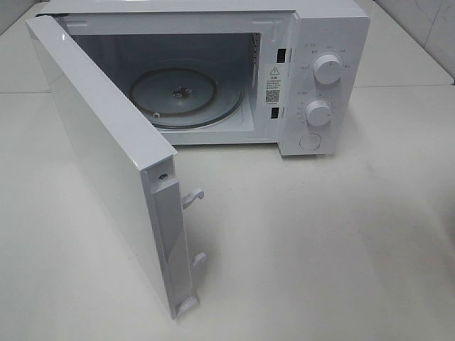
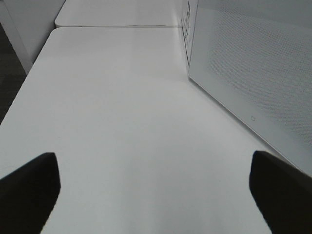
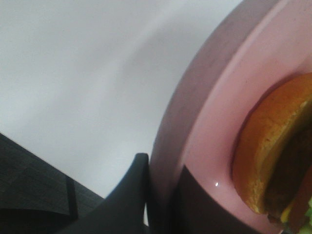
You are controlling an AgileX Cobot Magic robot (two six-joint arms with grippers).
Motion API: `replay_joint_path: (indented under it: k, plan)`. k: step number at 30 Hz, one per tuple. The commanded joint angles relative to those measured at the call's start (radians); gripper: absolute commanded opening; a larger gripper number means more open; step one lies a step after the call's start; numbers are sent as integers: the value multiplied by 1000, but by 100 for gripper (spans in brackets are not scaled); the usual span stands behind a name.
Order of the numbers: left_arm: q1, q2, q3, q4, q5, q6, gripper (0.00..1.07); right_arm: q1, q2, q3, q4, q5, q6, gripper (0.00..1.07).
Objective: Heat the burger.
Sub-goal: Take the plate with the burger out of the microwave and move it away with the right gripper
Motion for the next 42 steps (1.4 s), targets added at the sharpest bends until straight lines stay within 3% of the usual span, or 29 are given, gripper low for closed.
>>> replay_joint_path:
  k: [1,6,15,29,42]
  plan:
    - [2,-21,2,-3,-3,0,98,-2,82,-9,-88,-1,145,0]
    - [2,-21,2,-3,-3,0,98,-2,161,-17,-101,0,282,0]
    - [2,-21,2,-3,-3,0,98,-2,359,-130,-134,91,531,0]
    - [2,-21,2,-3,-3,0,98,-2,576,-253,-136,134,682,0]
    - [2,-21,2,-3,-3,0,98,-170,718,-265,-137,35,741,1]
